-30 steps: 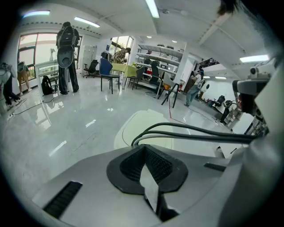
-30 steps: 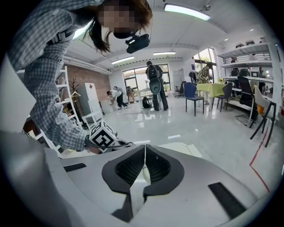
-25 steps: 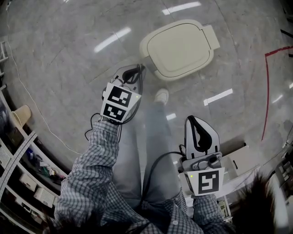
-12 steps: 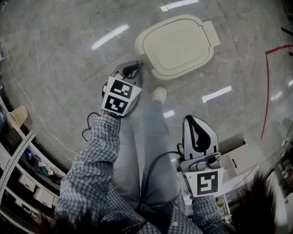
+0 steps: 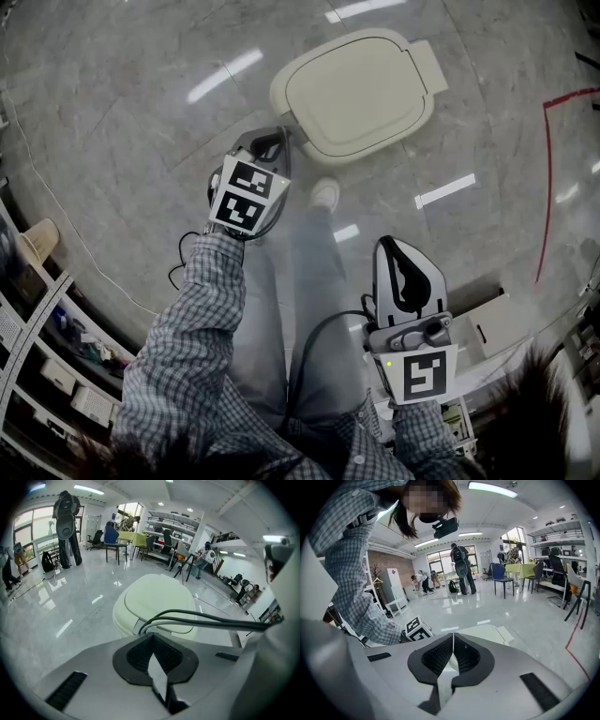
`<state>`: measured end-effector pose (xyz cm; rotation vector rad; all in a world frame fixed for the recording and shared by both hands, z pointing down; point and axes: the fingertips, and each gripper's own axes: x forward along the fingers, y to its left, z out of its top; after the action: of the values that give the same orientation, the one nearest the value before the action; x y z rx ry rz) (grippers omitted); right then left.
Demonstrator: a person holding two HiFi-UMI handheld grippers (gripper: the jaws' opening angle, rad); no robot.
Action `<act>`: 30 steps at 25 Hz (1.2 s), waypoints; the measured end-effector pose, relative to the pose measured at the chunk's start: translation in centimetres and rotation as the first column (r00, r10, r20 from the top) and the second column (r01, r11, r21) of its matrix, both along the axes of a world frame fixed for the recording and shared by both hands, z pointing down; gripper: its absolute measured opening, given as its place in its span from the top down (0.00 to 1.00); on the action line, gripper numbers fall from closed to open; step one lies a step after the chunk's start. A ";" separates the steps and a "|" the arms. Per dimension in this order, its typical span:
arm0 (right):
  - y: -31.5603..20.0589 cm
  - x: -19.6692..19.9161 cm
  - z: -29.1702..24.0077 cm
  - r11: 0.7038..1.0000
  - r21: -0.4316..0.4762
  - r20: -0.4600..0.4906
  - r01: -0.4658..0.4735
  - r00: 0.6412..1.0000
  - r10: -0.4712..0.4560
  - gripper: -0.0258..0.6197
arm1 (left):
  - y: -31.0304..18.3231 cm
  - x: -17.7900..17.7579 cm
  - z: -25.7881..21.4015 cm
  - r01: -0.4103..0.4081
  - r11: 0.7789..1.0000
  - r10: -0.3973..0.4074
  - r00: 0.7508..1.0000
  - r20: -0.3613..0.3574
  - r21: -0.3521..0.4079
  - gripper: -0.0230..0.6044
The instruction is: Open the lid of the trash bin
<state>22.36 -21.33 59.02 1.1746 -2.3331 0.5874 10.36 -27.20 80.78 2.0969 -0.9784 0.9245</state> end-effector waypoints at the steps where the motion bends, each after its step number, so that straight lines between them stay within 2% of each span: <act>1: -0.1 0.0 0.0 1.000 0.001 0.002 -0.002 1.000 0.002 0.92 | 0.0 0.0 0.1 -0.002 1.000 0.002 1.000 0.010 0.006 0.95; 5: 0.0 0.0 0.1 1.000 -0.001 0.001 -0.007 1.000 0.007 0.92 | 0.1 0.0 0.3 0.018 1.000 -0.018 0.999 0.029 0.014 0.95; 11: 0.0 -0.2 -0.2 1.000 0.021 0.023 -0.007 1.000 0.007 0.92 | 0.3 0.1 0.4 -0.010 1.000 0.009 0.999 0.047 0.025 0.95; 15: 0.3 -0.2 0.1 1.000 0.002 0.001 -0.009 1.000 0.009 0.92 | 0.3 0.0 0.5 0.010 1.000 -0.011 0.999 0.038 0.018 0.95; 23: -0.3 -0.8 -1.1 0.999 0.038 0.026 -0.009 1.000 0.008 0.92 | 0.0 -0.1 -0.3 0.042 0.999 -0.042 0.999 0.003 -0.013 0.95; 30: 0.1 -1.5 -2.9 0.998 0.060 0.023 -0.001 1.000 -0.001 0.92 | 0.5 -0.8 -3.0 0.050 0.999 -0.050 0.999 -0.014 0.008 0.95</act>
<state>20.89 -21.26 56.12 1.2005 -2.3856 0.5364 9.57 -26.74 77.81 2.0738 -1.0246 0.8812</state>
